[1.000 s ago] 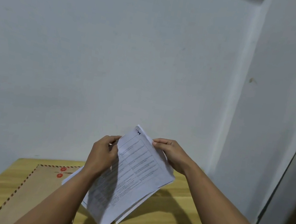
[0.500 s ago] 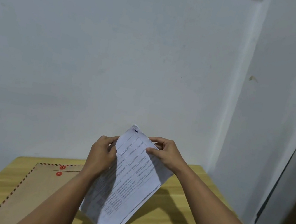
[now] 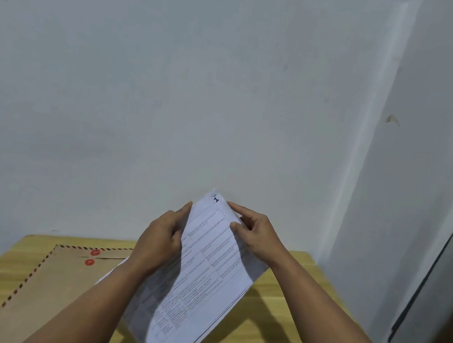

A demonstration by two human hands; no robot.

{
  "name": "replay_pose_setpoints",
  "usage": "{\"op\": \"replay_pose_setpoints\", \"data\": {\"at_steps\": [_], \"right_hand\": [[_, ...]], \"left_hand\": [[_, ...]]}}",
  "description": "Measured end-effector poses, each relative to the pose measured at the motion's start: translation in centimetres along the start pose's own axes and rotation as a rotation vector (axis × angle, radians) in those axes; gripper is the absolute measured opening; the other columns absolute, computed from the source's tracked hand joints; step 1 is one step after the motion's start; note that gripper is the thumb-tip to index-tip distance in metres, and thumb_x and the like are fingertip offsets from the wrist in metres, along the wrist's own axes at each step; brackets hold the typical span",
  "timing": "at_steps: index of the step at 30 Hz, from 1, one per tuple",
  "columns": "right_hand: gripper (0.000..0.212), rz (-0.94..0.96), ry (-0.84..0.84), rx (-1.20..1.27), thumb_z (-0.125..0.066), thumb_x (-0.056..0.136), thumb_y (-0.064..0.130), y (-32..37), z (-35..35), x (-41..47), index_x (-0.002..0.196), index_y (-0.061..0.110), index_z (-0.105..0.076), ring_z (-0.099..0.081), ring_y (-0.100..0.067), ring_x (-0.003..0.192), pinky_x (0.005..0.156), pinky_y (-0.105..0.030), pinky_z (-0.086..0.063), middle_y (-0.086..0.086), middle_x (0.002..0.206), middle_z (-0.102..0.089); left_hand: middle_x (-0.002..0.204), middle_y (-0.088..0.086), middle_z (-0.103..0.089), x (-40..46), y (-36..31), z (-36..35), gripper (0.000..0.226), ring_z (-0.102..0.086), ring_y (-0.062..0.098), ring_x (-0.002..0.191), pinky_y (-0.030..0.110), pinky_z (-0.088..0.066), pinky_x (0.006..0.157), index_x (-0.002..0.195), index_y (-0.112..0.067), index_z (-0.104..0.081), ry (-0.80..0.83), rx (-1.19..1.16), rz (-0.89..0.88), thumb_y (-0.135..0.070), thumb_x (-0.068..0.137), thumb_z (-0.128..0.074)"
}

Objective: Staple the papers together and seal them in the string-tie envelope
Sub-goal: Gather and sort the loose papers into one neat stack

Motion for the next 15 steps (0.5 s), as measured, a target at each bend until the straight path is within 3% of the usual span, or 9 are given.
{"op": "replay_pose_setpoints", "data": {"at_steps": [2, 5, 8, 13, 15], "right_hand": [[0.049, 0.01, 0.006, -0.055, -0.059, 0.102, 0.009, 0.0, -0.3, 0.0, 0.146, 0.03, -0.06, -0.063, 0.0, 0.125, 0.11, -0.032, -0.051, 0.016, 0.136, -0.068], [0.05, 0.014, 0.008, -0.094, -0.058, 0.101, 0.009, -0.4, -0.4, -0.1, 0.147, 0.03, -0.058, -0.058, 0.002, 0.13, 0.114, -0.033, -0.048, 0.017, 0.143, -0.063], [0.053, 0.013, 0.015, -0.101, -0.057, 0.101, 0.007, -0.9, -0.5, -0.1, 0.148, 0.031, -0.057, -0.057, 0.002, 0.132, 0.115, -0.032, -0.046, 0.016, 0.144, -0.062], [0.05, 0.031, 0.014, -0.099, -0.057, 0.102, 0.01, -1.1, -0.4, 0.3, 0.148, 0.03, -0.057, -0.055, 0.002, 0.134, 0.116, -0.031, -0.045, 0.016, 0.146, -0.06], [0.047, 0.027, 0.008, -0.095, -0.056, 0.103, 0.01, -1.2, -0.4, 0.5, 0.146, 0.029, -0.059, -0.058, 0.001, 0.131, 0.114, -0.03, -0.047, 0.015, 0.143, -0.063]], "left_hand": [[0.1, 0.003, -0.061, 0.1, 0.0, -0.4, 0.074, -0.057, 0.014, 0.09, 0.03, -0.044, 0.077, 0.155, -0.047, -0.032, 0.021, 0.007, -0.009, -0.006, 0.095, -0.048], [0.096, 0.005, -0.058, 0.2, 0.2, -0.9, 0.076, -0.055, 0.011, 0.085, 0.026, -0.042, 0.072, 0.156, -0.046, -0.032, 0.041, 0.014, -0.016, -0.003, 0.094, -0.047], [0.099, 0.007, -0.058, 0.1, 0.7, -1.2, 0.078, -0.056, 0.012, 0.087, 0.029, -0.044, 0.074, 0.156, -0.045, -0.029, 0.059, 0.022, -0.007, -0.001, 0.094, -0.047], [0.101, 0.005, -0.058, 0.3, 0.7, -1.5, 0.076, -0.055, 0.008, 0.089, 0.019, -0.041, 0.073, 0.158, -0.043, -0.026, 0.067, 0.027, -0.013, -0.004, 0.097, -0.047], [0.11, 0.008, -0.062, 0.4, 0.8, -1.6, 0.077, -0.057, 0.009, 0.094, 0.021, -0.046, 0.079, 0.158, -0.043, -0.025, 0.075, 0.023, -0.009, -0.003, 0.096, -0.048]]}}
Point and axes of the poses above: each hand's wrist, its own x-axis towards the middle knuckle, its own z-axis out of the back of the hand, y = z × x, the point moved 7 cm from there along x, towards the middle knuckle
